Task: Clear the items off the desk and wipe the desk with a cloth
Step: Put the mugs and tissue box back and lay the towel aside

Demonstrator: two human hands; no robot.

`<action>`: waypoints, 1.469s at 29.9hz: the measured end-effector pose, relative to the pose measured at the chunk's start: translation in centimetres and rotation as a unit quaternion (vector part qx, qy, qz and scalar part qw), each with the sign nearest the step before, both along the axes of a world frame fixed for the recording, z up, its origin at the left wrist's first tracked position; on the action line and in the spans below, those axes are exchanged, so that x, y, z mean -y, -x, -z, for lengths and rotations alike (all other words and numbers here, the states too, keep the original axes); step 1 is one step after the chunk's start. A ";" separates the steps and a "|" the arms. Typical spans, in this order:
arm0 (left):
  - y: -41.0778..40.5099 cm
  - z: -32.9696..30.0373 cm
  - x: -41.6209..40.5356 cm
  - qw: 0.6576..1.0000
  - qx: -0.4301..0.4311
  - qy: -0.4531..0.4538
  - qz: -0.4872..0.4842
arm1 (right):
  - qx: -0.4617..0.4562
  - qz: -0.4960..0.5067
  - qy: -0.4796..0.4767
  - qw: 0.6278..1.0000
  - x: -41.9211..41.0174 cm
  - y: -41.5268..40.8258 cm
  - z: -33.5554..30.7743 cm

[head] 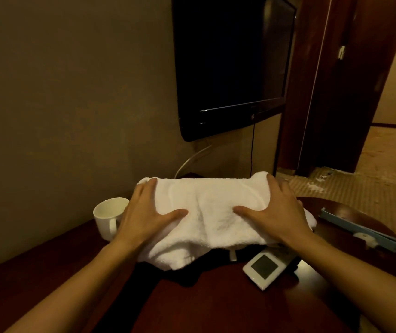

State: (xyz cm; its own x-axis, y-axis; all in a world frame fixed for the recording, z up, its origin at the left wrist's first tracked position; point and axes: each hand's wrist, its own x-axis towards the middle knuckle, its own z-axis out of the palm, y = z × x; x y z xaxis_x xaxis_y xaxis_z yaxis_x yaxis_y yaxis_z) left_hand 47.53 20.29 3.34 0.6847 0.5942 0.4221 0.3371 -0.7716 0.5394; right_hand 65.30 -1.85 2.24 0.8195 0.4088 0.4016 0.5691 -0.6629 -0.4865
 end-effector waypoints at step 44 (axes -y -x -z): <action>49.2 -5.7 11.7 0.933 0.055 -0.037 -0.354 | -0.078 -0.479 -0.073 0.871 -7.8 33.3 -5.3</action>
State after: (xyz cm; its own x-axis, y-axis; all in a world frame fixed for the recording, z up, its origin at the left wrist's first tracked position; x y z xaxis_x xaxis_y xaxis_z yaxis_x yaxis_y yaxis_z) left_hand -1.67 8.55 9.01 0.0826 0.8472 0.5248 0.7225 -0.4136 0.5540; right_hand 31.97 5.93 7.54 0.1793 0.8890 0.4214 0.7460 0.1563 -0.6473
